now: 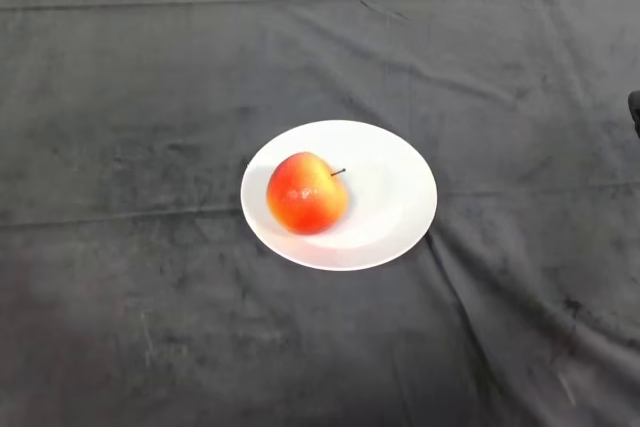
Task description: Move the apple to the plate
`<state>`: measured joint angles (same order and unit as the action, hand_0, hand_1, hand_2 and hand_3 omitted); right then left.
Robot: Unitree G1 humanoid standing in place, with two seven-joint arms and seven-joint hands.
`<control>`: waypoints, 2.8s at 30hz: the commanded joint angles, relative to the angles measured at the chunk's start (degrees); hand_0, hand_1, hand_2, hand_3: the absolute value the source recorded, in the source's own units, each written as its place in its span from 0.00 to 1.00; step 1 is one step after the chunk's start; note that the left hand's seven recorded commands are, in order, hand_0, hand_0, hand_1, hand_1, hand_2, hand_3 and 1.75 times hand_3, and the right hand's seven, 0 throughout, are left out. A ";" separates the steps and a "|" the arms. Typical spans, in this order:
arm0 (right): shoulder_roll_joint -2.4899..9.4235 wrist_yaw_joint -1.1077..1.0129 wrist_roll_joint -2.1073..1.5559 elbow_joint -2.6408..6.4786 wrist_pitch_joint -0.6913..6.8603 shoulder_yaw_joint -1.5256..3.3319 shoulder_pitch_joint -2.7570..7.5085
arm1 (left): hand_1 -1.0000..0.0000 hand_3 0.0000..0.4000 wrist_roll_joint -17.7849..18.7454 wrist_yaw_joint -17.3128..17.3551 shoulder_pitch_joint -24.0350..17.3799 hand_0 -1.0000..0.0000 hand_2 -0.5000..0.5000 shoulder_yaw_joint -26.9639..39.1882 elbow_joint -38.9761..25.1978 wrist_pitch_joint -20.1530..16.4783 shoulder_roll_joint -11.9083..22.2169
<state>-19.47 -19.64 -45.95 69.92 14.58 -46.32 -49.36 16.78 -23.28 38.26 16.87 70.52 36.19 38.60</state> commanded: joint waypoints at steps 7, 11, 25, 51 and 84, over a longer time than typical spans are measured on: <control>-1.53 -0.10 -0.65 0.13 -0.19 -0.71 -1.21 | 1.00 0.00 2.01 -2.04 -4.35 1.00 0.50 3.94 2.23 0.65 5.35; -1.53 -0.11 -0.64 0.16 -0.19 -0.72 -1.22 | 1.00 0.00 2.42 -3.41 -5.94 1.00 0.50 5.22 2.57 0.10 5.26; -1.55 -0.14 -0.63 0.22 -0.21 -0.74 -1.24 | 1.00 0.00 2.56 -8.01 -8.37 1.00 0.50 7.90 2.82 -3.94 6.25; -1.55 -0.16 -0.60 0.24 -0.23 -0.76 -1.24 | 1.00 0.00 0.27 -11.48 -9.12 1.00 0.50 8.92 0.55 -6.56 5.97; -1.53 -0.14 -0.57 0.17 -0.22 -0.76 -1.22 | 1.00 0.00 -1.49 -11.05 -9.60 1.00 0.50 10.21 -0.76 -7.64 5.13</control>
<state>-19.46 -19.64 -45.95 69.92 14.58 -46.32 -49.36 16.73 -34.54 30.05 25.91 71.07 28.96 41.48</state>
